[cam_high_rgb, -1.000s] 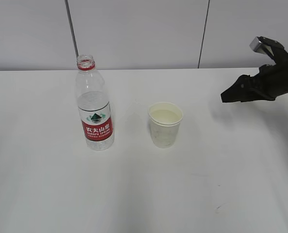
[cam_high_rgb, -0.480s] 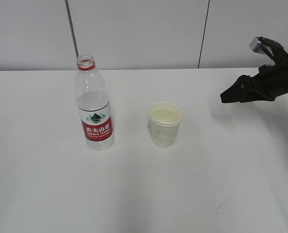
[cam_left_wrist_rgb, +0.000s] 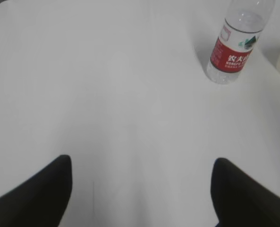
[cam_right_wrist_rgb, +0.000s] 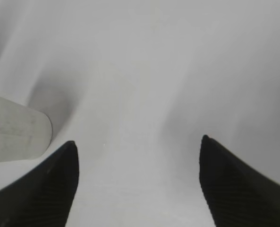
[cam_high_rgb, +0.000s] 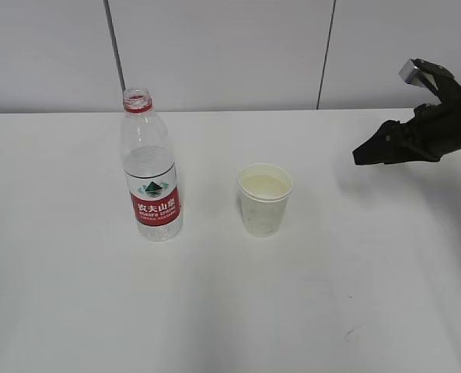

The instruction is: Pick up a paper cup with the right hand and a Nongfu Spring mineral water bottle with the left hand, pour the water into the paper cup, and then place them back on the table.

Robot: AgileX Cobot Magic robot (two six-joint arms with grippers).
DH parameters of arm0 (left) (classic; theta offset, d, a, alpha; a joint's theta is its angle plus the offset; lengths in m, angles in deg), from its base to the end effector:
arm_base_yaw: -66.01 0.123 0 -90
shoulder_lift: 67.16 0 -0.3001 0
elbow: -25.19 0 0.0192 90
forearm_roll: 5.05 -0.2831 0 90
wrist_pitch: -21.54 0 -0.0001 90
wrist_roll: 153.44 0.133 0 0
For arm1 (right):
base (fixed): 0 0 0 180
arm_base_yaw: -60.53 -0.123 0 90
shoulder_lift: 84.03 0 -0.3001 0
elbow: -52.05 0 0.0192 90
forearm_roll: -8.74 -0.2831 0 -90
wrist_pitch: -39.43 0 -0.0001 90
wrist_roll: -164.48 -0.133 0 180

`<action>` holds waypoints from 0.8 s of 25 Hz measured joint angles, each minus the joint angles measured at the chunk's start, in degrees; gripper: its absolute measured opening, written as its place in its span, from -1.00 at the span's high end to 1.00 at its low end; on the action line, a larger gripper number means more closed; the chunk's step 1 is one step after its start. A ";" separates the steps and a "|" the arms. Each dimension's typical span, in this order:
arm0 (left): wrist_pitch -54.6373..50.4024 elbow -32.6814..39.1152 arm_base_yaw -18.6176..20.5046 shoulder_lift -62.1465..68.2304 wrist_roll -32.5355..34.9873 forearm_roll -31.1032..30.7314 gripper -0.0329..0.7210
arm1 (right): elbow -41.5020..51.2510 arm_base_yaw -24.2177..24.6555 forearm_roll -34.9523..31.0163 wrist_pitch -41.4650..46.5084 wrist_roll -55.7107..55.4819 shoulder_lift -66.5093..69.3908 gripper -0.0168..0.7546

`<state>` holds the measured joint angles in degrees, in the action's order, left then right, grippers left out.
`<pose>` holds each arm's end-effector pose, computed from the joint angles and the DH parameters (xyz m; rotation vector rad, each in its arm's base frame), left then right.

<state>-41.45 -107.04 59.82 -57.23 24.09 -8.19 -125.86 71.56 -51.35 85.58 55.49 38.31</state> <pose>0.0481 0.0013 0.2744 0.0653 2.1042 -0.0244 0.4613 -0.0052 0.1408 -0.4163 2.3926 0.6511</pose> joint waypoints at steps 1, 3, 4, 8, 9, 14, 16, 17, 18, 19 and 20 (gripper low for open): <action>-0.05 0.00 0.00 -1.29 0.00 0.00 -0.55 | 0.00 0.00 0.00 0.00 0.00 0.00 -0.57; -0.13 0.00 0.00 -2.74 0.00 0.00 -0.55 | 0.00 0.00 0.11 -0.12 0.00 -0.11 -0.57; -0.19 0.00 0.00 -2.81 0.00 0.00 -0.55 | 0.00 0.00 0.11 -0.12 0.00 -0.03 -0.57; -0.19 0.00 0.00 -2.81 0.00 0.00 -0.55 | 0.00 0.00 0.11 -0.26 0.00 -0.03 -0.57; -0.19 0.00 0.00 -2.81 0.00 0.07 -0.55 | 0.00 0.00 0.11 -0.26 0.00 -0.03 -0.57; -0.19 0.00 0.00 -2.81 0.00 0.44 -0.55 | 0.00 0.00 0.11 -0.48 0.00 -0.03 -0.57; -0.19 0.00 0.00 -2.81 0.00 0.44 -0.55 | 0.00 0.00 0.11 -0.51 0.00 -0.03 -0.57; -0.19 0.00 0.00 -2.81 0.00 0.44 -0.55 | 0.00 0.00 0.11 -0.64 0.00 -0.03 -0.57; -0.19 0.00 0.00 -2.81 0.00 0.44 -0.55 | 0.00 0.00 0.11 -0.64 0.00 -0.03 -0.57; -0.19 0.00 0.00 -2.81 0.00 0.44 -0.55 | 0.00 0.00 0.11 -0.64 0.00 -0.03 -0.56; -0.19 0.00 0.00 -2.81 0.00 0.44 -0.55 | 0.00 0.00 0.11 -0.64 0.00 -0.03 -0.56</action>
<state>-41.64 -107.04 59.82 -60.04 24.09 -7.75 -125.86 71.56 -51.24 84.93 55.49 38.27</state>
